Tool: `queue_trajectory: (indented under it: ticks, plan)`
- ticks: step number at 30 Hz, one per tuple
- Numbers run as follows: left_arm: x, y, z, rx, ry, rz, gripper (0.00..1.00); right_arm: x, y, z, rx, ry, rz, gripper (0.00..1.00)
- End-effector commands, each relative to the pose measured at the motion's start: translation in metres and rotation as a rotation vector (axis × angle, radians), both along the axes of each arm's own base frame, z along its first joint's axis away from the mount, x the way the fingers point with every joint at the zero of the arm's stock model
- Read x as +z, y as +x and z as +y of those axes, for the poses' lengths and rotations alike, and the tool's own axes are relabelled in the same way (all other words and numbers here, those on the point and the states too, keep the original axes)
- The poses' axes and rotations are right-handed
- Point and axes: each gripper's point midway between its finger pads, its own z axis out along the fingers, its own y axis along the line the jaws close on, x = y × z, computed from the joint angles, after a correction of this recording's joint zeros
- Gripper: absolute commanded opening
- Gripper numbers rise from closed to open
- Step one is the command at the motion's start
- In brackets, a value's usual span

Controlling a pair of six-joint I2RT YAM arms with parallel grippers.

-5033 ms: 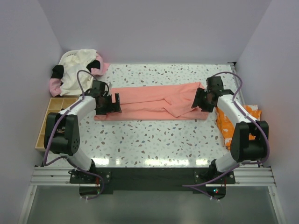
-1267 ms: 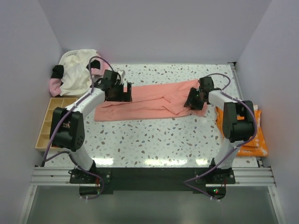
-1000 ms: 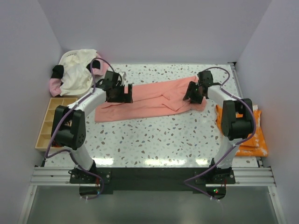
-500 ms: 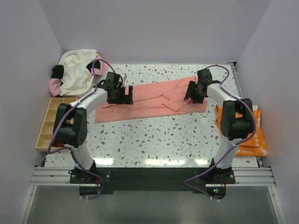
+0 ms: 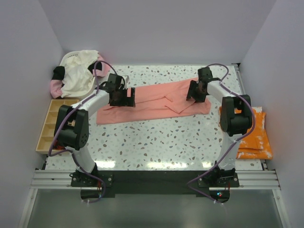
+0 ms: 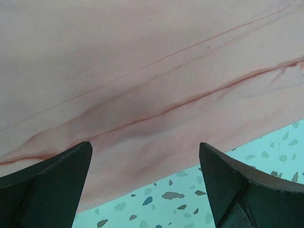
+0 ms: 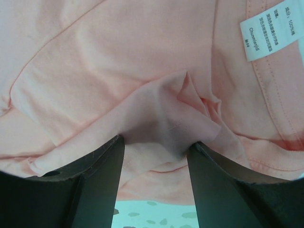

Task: Fold and stack the t-shirts
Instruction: Rotate the tshirt 90 degrees

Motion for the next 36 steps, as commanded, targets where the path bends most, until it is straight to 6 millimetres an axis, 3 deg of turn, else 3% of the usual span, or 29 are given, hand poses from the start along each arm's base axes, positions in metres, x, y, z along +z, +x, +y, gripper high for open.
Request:
queue_trajectory:
  ticks: [1, 5, 11, 18, 21, 22, 24, 26, 28, 29, 30, 32, 36]
  plan:
    - [0.001, 0.006, -0.003, -0.016, 0.007, -0.031, 1.0, 0.028, 0.016, 0.0, 0.004, -0.018, -0.099, 0.59]
    - [-0.001, 0.006, -0.003, -0.017, 0.007, -0.026, 1.0, 0.027, 0.027, 0.004, 0.022, -0.006, -0.091, 0.59]
    - [0.0, 0.007, -0.003, -0.016, 0.008, -0.029, 1.0, 0.046, 0.056, 0.022, 0.042, 0.081, -0.158, 0.59]
    - [-0.001, 0.007, -0.003, -0.015, 0.01, -0.025, 1.0, 0.046, 0.107, 0.053, 0.064, 0.218, -0.205, 0.59]
    - [0.0, 0.006, -0.002, -0.012, 0.011, -0.029, 1.0, 0.051, 0.11, 0.054, 0.062, 0.221, -0.212, 0.58]
    - [-0.001, 0.005, -0.002, -0.012, 0.012, -0.026, 1.0, 0.074, 0.118, 0.053, 0.047, 0.236, -0.29, 0.59]
    - [-0.002, 0.005, -0.002, -0.012, 0.009, -0.022, 1.0, 0.088, 0.12, 0.05, 0.044, 0.235, -0.326, 0.61]
    - [-0.001, 0.006, -0.004, -0.015, 0.002, -0.022, 1.0, 0.103, 0.11, 0.043, 0.06, 0.183, -0.326, 0.6]
    - [0.002, 0.006, -0.004, -0.016, 0.002, -0.03, 1.0, 0.099, 0.097, 0.017, 0.009, 0.066, -0.319, 0.61]
    - [0.003, 0.006, -0.003, -0.014, 0.004, -0.031, 1.0, 0.125, 0.088, 0.008, -0.007, 0.044, -0.364, 0.61]
    - [0.004, 0.007, -0.003, -0.015, 0.004, -0.035, 1.0, 0.114, 0.074, 0.002, -0.015, 0.026, -0.33, 0.61]
    - [0.008, 0.009, -0.007, -0.026, -0.016, -0.05, 1.0, 0.128, 0.054, -0.007, -0.014, -0.012, -0.332, 0.61]
    - [0.025, 0.029, -0.021, -0.032, -0.072, -0.076, 1.0, 0.102, 0.023, -0.029, -0.045, -0.112, -0.239, 0.63]
